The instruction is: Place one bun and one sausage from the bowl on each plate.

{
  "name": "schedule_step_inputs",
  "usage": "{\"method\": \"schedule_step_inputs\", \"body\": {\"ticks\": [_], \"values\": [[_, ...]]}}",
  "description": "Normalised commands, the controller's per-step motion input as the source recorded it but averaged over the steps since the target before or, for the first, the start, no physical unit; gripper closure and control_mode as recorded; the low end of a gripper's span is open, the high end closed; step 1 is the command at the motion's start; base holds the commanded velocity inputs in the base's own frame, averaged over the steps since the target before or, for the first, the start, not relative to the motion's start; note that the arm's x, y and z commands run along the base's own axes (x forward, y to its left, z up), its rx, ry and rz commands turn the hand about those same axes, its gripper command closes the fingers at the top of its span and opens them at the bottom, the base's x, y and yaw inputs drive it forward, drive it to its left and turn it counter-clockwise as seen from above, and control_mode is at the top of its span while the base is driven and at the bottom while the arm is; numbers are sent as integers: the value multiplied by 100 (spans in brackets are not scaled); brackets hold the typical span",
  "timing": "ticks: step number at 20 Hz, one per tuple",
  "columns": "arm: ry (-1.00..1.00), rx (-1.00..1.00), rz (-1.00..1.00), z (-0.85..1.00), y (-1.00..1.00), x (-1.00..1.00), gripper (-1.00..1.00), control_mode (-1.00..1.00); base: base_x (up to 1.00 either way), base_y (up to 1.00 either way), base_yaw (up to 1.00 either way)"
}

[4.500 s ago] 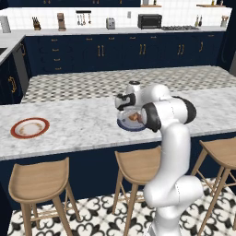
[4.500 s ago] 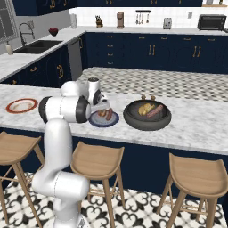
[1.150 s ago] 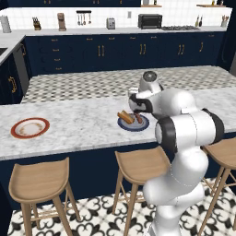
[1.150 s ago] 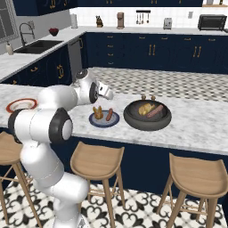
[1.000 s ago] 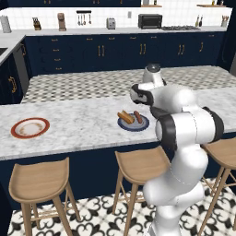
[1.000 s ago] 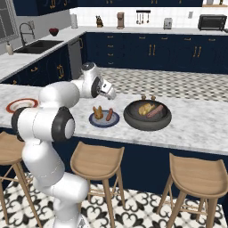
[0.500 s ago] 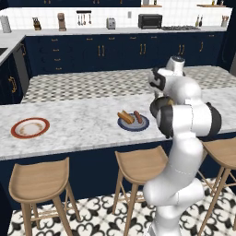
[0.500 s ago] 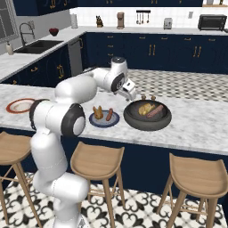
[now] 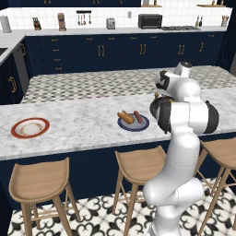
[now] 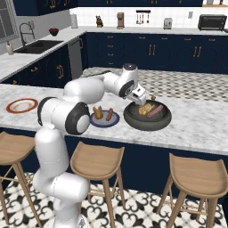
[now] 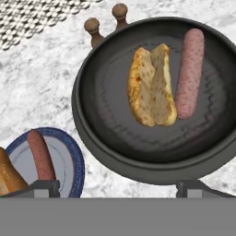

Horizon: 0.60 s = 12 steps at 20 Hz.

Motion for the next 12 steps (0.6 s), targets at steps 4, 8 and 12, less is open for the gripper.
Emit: {"method": "schedule_step_inputs", "body": {"ticks": [4,8,12], "values": [[0,0,0,-12,-39,26,-100,-100,0,0,0],[0,0,0,-8,-28,18,-100,-100,0,0,0],[0,0,0,-9,-2,21,-100,-100,0,0,0]]}}
